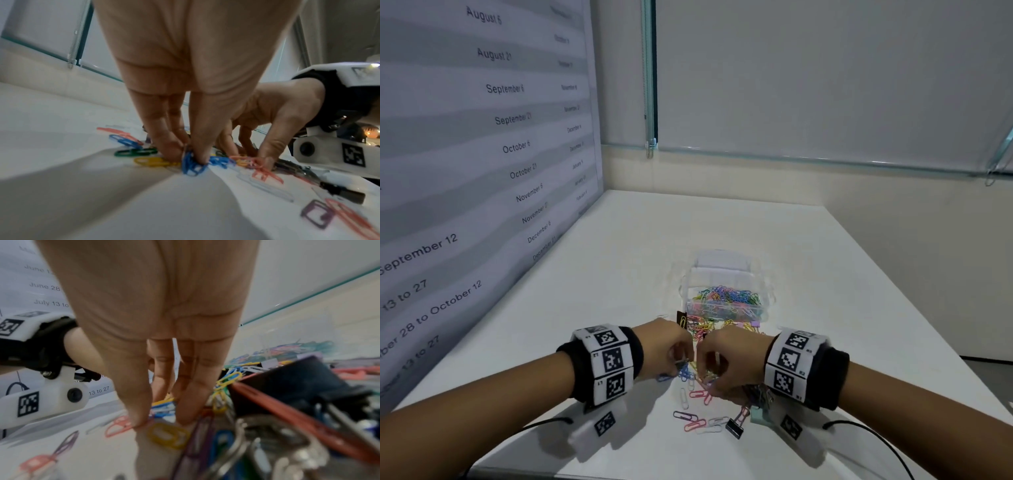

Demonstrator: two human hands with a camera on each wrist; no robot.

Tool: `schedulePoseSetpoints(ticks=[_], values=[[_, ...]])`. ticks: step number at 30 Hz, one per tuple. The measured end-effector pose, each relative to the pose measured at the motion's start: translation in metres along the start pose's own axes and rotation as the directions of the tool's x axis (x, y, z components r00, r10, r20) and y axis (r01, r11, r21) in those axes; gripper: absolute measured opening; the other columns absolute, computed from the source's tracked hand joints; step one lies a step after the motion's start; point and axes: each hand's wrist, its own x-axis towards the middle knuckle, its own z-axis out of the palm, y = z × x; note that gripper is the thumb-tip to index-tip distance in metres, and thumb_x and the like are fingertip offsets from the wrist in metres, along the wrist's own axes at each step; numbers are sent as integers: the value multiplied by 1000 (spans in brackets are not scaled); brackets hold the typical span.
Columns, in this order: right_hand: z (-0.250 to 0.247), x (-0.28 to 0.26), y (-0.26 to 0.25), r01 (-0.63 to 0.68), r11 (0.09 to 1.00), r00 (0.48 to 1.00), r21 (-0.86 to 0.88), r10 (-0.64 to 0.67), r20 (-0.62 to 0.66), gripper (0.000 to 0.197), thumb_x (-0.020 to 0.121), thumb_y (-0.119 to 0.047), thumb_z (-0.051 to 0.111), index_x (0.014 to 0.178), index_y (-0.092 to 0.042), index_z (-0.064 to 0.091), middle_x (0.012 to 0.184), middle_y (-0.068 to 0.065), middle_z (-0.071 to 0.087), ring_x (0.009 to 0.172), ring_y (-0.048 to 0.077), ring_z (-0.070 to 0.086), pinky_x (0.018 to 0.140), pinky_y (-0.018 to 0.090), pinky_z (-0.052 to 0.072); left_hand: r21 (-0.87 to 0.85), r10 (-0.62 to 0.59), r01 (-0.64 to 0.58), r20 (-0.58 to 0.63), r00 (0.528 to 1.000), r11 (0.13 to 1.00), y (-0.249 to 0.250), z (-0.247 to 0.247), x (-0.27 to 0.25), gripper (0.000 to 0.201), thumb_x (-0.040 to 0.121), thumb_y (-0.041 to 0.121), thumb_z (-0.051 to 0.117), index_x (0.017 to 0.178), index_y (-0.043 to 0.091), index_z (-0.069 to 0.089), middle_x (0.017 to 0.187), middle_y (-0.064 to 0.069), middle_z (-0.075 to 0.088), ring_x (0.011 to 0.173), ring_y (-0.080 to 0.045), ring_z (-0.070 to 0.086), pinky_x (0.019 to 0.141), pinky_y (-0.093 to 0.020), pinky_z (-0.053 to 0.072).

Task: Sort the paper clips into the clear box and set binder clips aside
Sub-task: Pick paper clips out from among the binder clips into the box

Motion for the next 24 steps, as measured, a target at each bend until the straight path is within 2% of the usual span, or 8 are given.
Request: schedulePoseSetpoints(ticks=[2, 4, 9, 12, 14, 18, 21, 24], values=[[1, -1, 2, 6, 1000, 1000, 26, -6, 12, 18, 78, -16, 71, 95, -10, 68, 93, 7, 69, 77, 13, 54, 60, 14, 38, -21, 16, -16, 1, 1000, 1000, -1, 1, 1, 32, 80, 5, 60, 109, 14, 64, 111, -5, 67, 103, -21, 60, 84, -27, 47], [0, -1, 4, 3, 1000, 1000, 22, -3, 7, 14, 79, -16, 70, 91, -9, 69, 88, 5, 69, 78, 16, 58, 66, 20, 43, -11, 29, -29, -4, 1000, 1000, -1, 0, 0, 30, 80, 5, 57, 107, 15, 66, 110, -4, 68, 101, -19, 61, 83, -25, 47], [-7, 0, 15, -8, 1000, 998, -12, 7, -59, 13, 81, -15, 67, 92, -9, 70, 97, 6, 72, 90, 19, 64, 72, 19, 44, -59, 31, -35, -74, 997, 998, -6, -7, -2, 29, 83, 7, 56, 108, 16, 67, 111, -2, 68, 91, -14, 59, 73, -16, 39], [-18, -1, 22, -41, 999, 993, 27, 44, -112, 11, 84, -16, 66, 93, -12, 70, 96, 3, 71, 79, 11, 61, 66, 11, 43, -158, 4, -24, -128, 992, 987, -12, -18, 1, 24, 84, 9, 61, 107, 16, 67, 106, 0, 68, 81, -10, 56, 63, -12, 41], [-30, 1, 29, -77, 994, 981, 82, 90, -172, 10, 84, -15, 65, 93, -14, 70, 88, -1, 70, 68, 6, 60, 68, 15, 49, -226, -22, -18, -173, 985, 974, -15, -27, 5, 21, 85, 12, 62, 106, 16, 66, 96, 4, 64, 77, -8, 56, 60, -8, 39], [-57, 13, 46, -161, 978, 930, 134, 196, -311, 5, 85, -15, 65, 88, -17, 68, 82, -5, 68, 59, 5, 60, 64, 18, 52, -342, -83, -18, -279, 957, 940, -15, -45, 27, 15, 86, 14, 63, 100, 17, 63, 94, 5, 61, 68, -3, 55, 70, -19, 48], [-70, 23, 56, -209, 969, 876, 129, 244, -416, 8, 85, -16, 64, 90, -12, 70, 92, 5, 72, 62, 11, 61, 70, 23, 52, -472, -143, -34, -334, 932, 881, -9, -58, 46, 11, 85, 11, 65, 93, 17, 60, 89, -2, 61, 71, -17, 61, 78, -32, 54], [-69, 28, 60, -257, 958, 845, 123, 285, -453, 15, 88, -19, 60, 92, -9, 70, 94, 8, 72, 76, 18, 63, 72, 26, 47, -525, -189, -41, -376, 907, 850, -3, -66, 62, 10, 86, 8, 63, 91, 16, 60, 86, -3, 58, 72, -23, 62, 80, -35, 57]])
